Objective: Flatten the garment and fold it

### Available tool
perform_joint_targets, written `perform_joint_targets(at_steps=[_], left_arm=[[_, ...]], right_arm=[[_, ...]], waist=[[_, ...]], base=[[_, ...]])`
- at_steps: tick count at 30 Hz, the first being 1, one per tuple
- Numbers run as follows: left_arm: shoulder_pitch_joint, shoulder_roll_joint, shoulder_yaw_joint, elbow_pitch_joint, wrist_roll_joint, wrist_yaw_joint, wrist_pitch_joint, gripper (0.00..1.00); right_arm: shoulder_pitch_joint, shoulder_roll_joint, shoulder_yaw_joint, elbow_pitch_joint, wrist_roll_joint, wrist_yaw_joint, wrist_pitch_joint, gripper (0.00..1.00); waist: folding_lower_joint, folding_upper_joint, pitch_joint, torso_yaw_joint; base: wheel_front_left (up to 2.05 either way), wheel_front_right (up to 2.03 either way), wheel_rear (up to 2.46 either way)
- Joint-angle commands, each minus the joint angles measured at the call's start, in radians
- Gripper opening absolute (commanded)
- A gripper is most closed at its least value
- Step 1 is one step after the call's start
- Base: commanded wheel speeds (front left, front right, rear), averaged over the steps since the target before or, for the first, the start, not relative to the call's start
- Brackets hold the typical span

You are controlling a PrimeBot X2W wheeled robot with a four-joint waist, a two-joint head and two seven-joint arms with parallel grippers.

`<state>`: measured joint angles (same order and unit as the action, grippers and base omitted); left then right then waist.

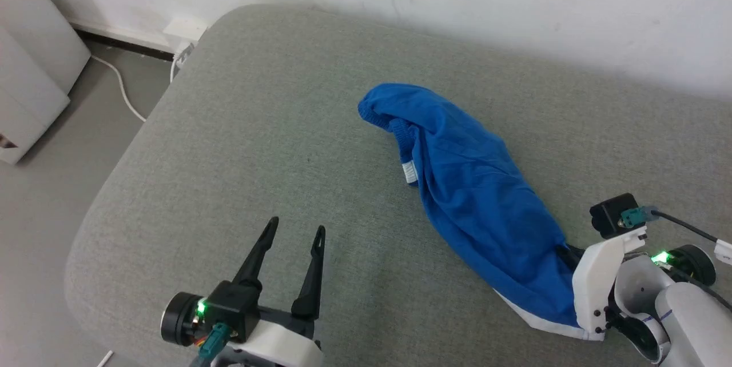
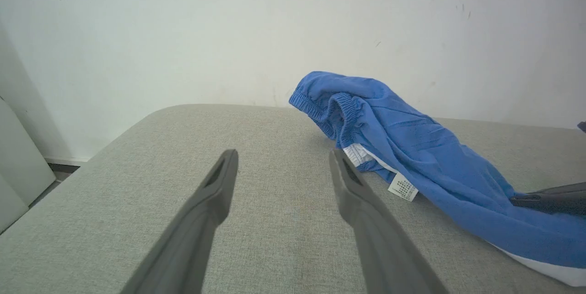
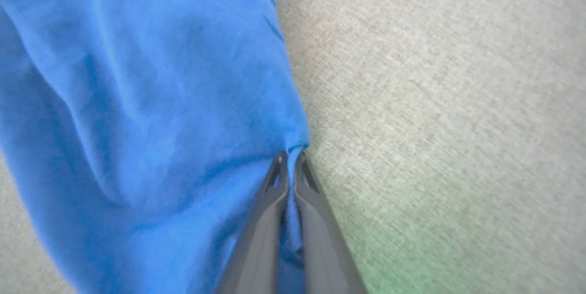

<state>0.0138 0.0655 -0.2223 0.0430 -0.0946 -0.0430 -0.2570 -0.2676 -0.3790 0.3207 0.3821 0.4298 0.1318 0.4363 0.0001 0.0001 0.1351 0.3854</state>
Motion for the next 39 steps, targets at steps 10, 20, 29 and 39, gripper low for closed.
perform_joint_targets(at_steps=[10, 20, 29, 39], left_arm=[[0.007, -0.009, 0.022, 0.018, 0.023, -0.021, -0.005, 1.00], [0.009, -0.012, 0.033, 0.021, 0.015, -0.023, -0.005, 1.00], [-0.018, -0.014, 0.030, 0.025, 0.005, -0.029, -0.005, 1.00], [-0.025, -0.015, 0.012, 0.036, -0.018, -0.045, -0.005, 1.00]], right_arm=[[-0.003, -0.011, -0.151, -0.027, -0.001, -0.001, -0.182, 0.00], [0.133, 0.042, -0.417, -0.116, -0.119, -0.001, -0.144, 0.00], [0.177, 0.124, -0.438, -0.132, -0.175, -0.001, -0.229, 1.00], [0.258, 0.191, -0.407, -0.336, -0.191, -0.001, -0.513, 1.00]], waist=[[-0.0001, -0.0001, -0.066, -0.132], [-0.0001, -0.0001, -0.063, -0.219], [-0.0001, -0.0001, -0.062, -0.286], [-0.0001, -0.0001, -0.079, -0.332]], base=[[0.00, 0.00, 0.00], [0.00, 0.00, 0.00], [0.00, 0.00, 0.00], [0.00, 0.00, 0.00]])
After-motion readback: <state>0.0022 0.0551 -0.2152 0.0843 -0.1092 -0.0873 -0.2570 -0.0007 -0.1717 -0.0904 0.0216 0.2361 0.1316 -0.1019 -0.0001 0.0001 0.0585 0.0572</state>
